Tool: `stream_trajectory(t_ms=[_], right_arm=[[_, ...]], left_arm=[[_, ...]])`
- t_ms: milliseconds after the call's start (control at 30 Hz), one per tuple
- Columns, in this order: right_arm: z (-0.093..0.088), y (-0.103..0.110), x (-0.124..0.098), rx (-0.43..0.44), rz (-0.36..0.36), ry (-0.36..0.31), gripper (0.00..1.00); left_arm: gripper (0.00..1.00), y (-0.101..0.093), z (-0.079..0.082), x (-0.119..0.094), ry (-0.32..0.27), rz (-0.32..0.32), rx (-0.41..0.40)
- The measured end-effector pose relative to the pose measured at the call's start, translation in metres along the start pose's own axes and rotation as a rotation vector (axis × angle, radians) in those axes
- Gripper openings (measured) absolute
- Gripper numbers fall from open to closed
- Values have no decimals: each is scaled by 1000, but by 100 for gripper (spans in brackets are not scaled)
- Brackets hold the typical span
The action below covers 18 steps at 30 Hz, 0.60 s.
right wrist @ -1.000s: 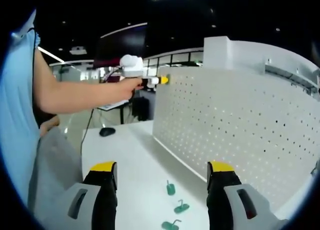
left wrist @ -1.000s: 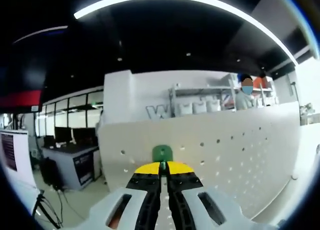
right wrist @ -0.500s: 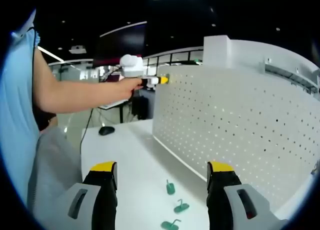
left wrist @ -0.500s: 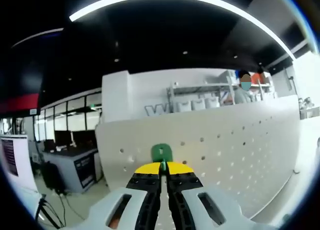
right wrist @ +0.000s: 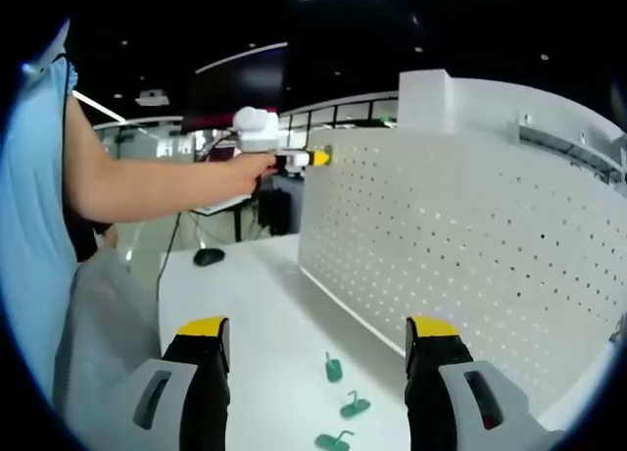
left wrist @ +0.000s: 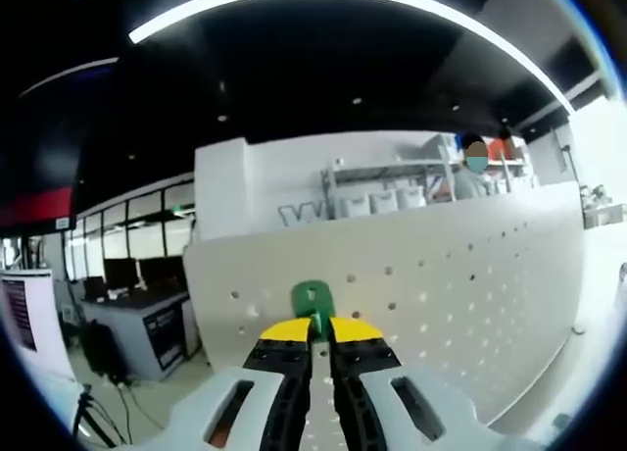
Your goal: Insert the hook assembly into the mounting plate slot until the hook locks in place.
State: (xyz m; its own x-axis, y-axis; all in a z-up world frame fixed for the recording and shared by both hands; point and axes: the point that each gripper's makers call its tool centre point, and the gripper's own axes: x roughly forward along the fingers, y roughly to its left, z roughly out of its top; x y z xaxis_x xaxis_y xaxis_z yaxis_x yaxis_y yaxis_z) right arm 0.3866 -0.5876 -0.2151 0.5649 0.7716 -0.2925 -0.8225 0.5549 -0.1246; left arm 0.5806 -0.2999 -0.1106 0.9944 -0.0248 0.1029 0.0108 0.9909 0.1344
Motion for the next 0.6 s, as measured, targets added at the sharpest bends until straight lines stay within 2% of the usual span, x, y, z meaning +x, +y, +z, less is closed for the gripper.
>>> stream_trajectory(t_ms=[600], right_arm=[[4, 1, -5, -13, -4, -10, 74]], left_arm=[[27, -4, 10, -17, -17, -16, -21]])
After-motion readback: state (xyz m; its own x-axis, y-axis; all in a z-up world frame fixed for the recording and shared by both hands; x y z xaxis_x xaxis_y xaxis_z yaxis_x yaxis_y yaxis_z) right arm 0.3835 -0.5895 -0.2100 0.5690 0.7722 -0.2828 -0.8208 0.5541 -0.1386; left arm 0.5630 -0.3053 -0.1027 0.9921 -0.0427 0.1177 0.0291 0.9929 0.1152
